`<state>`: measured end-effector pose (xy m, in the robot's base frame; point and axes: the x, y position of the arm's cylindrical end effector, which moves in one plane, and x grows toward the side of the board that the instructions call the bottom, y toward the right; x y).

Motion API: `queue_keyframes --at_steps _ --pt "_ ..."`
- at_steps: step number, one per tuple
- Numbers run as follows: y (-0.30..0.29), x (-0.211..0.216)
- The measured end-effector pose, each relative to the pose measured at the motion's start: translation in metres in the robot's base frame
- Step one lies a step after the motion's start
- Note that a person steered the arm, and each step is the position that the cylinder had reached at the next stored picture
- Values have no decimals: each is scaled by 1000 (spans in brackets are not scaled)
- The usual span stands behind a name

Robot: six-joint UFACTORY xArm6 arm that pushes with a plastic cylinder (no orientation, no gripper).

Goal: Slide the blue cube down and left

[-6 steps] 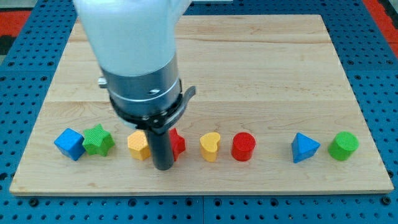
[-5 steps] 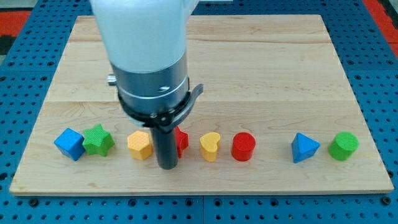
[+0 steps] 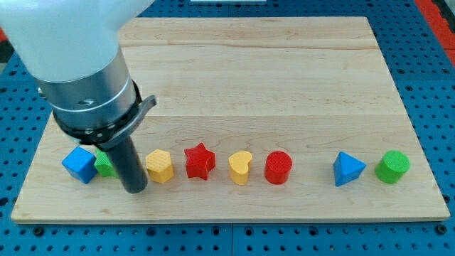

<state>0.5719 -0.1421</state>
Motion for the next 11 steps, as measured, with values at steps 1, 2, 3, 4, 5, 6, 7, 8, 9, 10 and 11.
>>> queue_keyframes --at_steps 1,2,3,4,5,6,7,8,9,10,11 --pt "-22 2" --pt "-57 2" --pt "-88 -5" --pt "-132 -6" --pt "-155 -9" --pt "-162 -22" --pt "-161 -72" --pt "-160 -86" --pt "-126 -86" --pt "-89 -86" --pt "-64 -85"
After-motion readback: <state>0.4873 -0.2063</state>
